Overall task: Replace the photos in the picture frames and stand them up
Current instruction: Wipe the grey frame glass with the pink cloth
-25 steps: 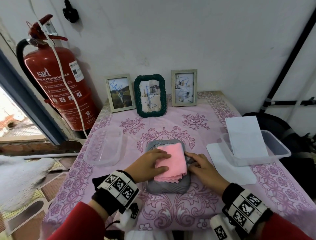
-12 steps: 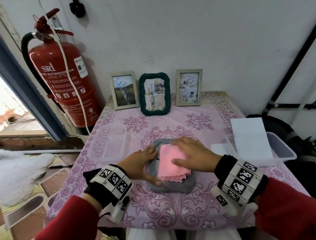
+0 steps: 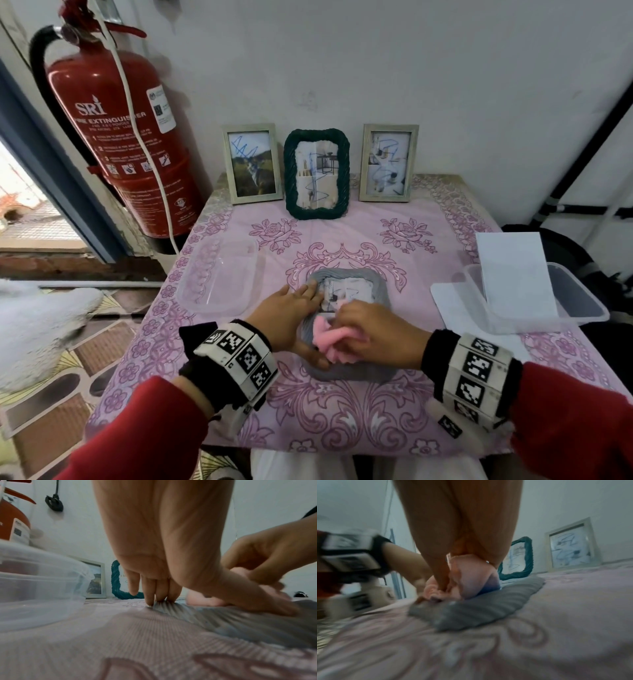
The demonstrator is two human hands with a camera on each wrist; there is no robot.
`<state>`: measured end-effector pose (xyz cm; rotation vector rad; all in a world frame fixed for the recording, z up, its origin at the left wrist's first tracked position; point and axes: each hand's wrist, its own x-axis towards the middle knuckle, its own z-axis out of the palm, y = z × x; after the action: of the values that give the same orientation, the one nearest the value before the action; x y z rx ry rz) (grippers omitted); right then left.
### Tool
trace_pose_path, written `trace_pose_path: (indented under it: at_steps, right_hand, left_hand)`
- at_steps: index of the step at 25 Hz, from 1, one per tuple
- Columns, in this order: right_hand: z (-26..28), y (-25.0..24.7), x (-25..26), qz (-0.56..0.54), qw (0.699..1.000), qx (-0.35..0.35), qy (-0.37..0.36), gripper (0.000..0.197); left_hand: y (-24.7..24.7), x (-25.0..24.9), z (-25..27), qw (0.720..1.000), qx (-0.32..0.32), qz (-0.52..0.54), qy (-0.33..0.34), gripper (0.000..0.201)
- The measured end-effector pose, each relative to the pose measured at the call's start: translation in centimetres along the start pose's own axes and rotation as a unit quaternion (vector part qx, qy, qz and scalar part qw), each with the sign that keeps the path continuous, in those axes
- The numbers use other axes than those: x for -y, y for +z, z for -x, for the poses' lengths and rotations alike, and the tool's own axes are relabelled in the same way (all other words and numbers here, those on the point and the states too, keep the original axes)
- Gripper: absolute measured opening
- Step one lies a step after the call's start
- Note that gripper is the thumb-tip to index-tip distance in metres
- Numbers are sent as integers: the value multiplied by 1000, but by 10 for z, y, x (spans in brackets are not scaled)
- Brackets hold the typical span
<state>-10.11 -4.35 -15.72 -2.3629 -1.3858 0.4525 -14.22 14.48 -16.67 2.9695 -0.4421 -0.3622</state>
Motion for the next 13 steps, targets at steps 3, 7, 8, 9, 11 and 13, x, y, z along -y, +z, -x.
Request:
trace_pose_path:
  at_steps: [3, 7, 8, 9, 11, 13]
  right_hand:
    - [28, 9, 1, -18, 999, -11, -40, 20]
    - [37, -3, -21, 95, 995, -18, -13, 30]
    - [30, -7, -28, 124, 992, -15, 0, 31]
    - [21, -11, -32, 149, 989, -18, 12, 30]
    - [1, -16, -36, 152, 987, -52, 22, 24]
    - [-16, -19, -36, 99, 990, -97, 6, 14]
  left_hand:
    - [-1, -2, -1, 999, 15, -39, -11, 116]
    - [-3, 0, 2, 1000, 21, 3, -3, 118]
    - [-2, 1, 2, 1000, 19, 13, 0, 118]
    - [-1, 2, 2, 1000, 18, 22, 1, 118]
    - [0, 3, 2, 999, 18, 35, 3, 118]
    - [1, 3, 1, 999, 15, 42, 7, 119]
